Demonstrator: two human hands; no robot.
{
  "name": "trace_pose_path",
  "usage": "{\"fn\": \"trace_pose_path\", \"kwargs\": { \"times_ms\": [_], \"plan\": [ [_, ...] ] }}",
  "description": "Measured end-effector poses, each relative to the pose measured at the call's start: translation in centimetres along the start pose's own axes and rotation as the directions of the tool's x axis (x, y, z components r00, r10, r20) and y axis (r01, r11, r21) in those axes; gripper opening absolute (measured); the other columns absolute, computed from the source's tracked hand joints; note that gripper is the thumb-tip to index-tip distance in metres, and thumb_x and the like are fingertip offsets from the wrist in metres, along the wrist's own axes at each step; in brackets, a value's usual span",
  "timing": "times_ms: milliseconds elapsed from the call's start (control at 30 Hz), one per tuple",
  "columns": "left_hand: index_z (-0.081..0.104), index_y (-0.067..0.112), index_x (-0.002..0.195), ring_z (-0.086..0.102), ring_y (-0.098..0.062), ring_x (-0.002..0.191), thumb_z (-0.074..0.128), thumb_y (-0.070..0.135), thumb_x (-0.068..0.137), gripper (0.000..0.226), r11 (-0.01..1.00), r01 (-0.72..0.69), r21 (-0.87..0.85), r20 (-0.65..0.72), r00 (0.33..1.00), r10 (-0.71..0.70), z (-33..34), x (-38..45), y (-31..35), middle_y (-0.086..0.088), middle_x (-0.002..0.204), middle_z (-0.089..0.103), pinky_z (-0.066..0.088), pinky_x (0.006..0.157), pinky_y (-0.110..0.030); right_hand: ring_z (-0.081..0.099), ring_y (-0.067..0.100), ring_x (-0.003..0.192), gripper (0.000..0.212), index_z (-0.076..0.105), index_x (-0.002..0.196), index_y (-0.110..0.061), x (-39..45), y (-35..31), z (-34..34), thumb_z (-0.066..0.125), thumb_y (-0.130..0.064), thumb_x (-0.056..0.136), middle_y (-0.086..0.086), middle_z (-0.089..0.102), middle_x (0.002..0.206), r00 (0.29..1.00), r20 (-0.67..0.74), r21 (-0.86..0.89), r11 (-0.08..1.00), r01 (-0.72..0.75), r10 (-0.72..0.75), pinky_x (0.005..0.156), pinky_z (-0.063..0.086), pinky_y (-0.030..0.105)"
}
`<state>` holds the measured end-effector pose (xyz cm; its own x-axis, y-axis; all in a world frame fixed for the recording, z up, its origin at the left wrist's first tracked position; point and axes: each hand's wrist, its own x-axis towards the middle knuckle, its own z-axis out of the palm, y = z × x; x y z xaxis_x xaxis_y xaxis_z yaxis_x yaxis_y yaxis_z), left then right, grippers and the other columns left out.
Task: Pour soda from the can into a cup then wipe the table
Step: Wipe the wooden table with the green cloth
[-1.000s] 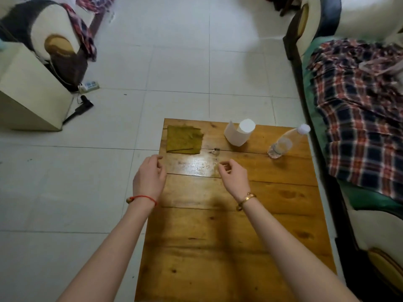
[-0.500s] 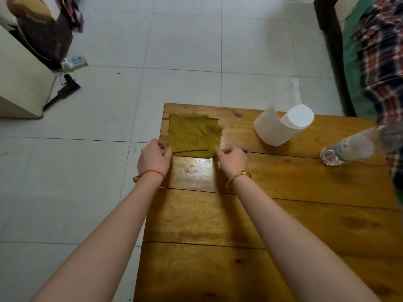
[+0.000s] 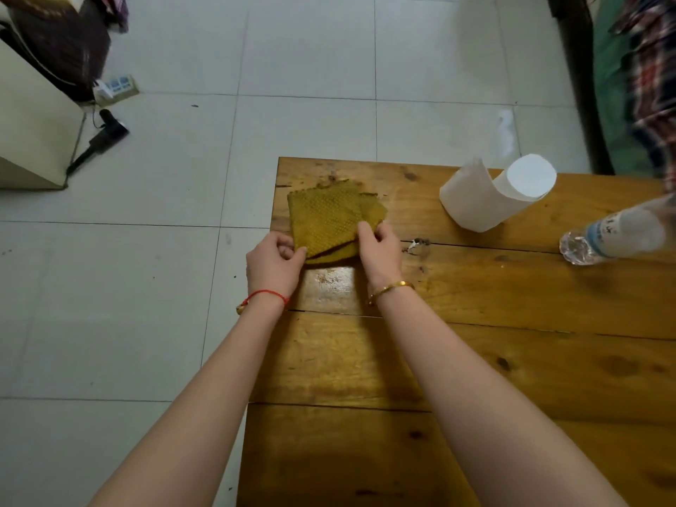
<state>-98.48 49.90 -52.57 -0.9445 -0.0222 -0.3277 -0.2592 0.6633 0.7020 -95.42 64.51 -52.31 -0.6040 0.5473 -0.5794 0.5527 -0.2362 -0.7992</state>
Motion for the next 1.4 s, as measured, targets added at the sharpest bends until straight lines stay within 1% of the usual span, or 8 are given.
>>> {"fn": "trace_pose_path", "kwargs": {
  "times_ms": [133,267,467,600,833,1033,1233,1400],
  "plan": [
    [0.064,0.014,0.089,0.060,-0.016,0.063,0.077,0.024,0.082,0.018,0.997,0.018,-0.075,0.088,0.996,-0.011,0.4,-3.6,-0.1,0.005,0.064,0.061,0.058,0.077,-0.044,0.057,0.029,0.102,0.016,0.057,0.101,-0.010,-2.1,0.5,-1.1,0.047,-0.017,0.091,0.014,0.062,0.103,0.931,0.247,0.658,0.659,-0.364,0.268,0.098,0.045,0.044],
    [0.062,0.013,0.098,0.058,-0.013,0.074,0.071,0.028,0.087,0.021,0.992,-0.120,0.025,0.080,0.990,0.118,1.0,-7.7,-0.4,0.002,0.079,0.061,0.053,0.081,-0.043,0.062,0.032,0.103,0.029,0.063,0.110,-0.005,-4.8,1.7,-3.4,0.048,-0.027,0.097,0.018,0.067,0.111,0.928,0.288,0.832,0.418,-0.365,0.237,0.102,0.046,0.049],
    [0.027,0.016,0.154,0.017,-0.027,0.150,0.046,0.033,0.100,0.060,0.762,-0.438,0.477,0.156,0.895,0.417,1.5,-12.0,-2.7,-0.007,0.160,0.027,0.012,0.120,-0.051,0.061,0.032,0.115,0.034,0.056,0.128,-0.001,-8.3,3.0,-8.5,0.051,-0.018,0.098,0.020,0.063,0.125,0.934,0.304,0.813,0.460,-0.357,0.189,0.101,0.047,0.047],
    [0.015,0.018,0.156,-0.001,-0.024,0.152,0.034,0.037,0.102,0.061,0.716,-0.480,0.506,0.299,0.877,0.376,1.7,-14.8,-3.6,-0.005,0.165,0.011,0.002,0.122,-0.055,0.070,0.027,0.097,0.035,0.055,0.127,-0.002,-11.1,3.9,-13.7,0.048,-0.021,0.099,0.016,0.068,0.115,0.948,0.235,0.799,0.512,-0.314,0.215,0.089,0.056,0.043],
    [0.008,0.020,0.157,-0.005,-0.021,0.152,0.025,0.041,0.103,0.061,0.694,-0.510,0.507,0.419,0.850,0.319,3.4,-22.3,-4.9,-0.003,0.165,0.005,0.000,0.122,-0.054,0.057,0.030,0.122,0.050,0.041,0.143,-0.011,-16.5,7.6,-23.7,0.051,-0.024,0.096,0.016,0.057,0.136,0.981,-0.027,0.730,0.674,-0.113,0.194,0.101,0.047,0.048],
    [0.005,0.020,0.157,-0.007,-0.021,0.152,0.029,0.036,0.103,0.061,0.690,-0.497,0.526,0.404,0.860,0.312,6.0,-26.8,-7.1,-0.002,0.165,0.001,0.002,0.122,-0.056,0.059,0.023,0.117,0.024,0.053,0.124,-0.020,-19.5,10.7,-30.5,0.044,-0.023,0.102,0.008,0.060,0.130,0.973,-0.175,0.596,0.803,-0.017,0.150,0.101,0.047,0.042],
    [0.003,0.019,0.157,-0.009,-0.021,0.152,0.030,0.034,0.103,0.063,0.678,-0.470,0.565,0.375,0.878,0.297,8.3,-30.0,-8.6,-0.002,0.165,-0.004,0.003,0.121,-0.058,0.061,0.022,0.118,0.042,0.044,0.142,-0.012,-20.9,13.3,-35.0,0.046,-0.023,0.101,0.006,0.061,0.131,0.969,-0.220,0.485,0.874,0.008,0.113,0.097,0.052,0.039],
    [0.001,0.019,0.157,-0.009,-0.022,0.152,0.029,0.034,0.104,0.062,0.689,-0.453,0.566,0.356,0.888,0.292,9.9,-32.1,-9.2,-0.001,0.166,-0.005,-0.001,0.121,-0.058,0.057,0.019,0.124,0.038,0.052,0.127,-0.023,-21.6,14.7,-37.2,0.058,-0.036,0.091,0.004,0.059,0.134,0.953,-0.297,0.382,0.922,0.063,0.058,0.108,0.044,0.040]
  ]
}}
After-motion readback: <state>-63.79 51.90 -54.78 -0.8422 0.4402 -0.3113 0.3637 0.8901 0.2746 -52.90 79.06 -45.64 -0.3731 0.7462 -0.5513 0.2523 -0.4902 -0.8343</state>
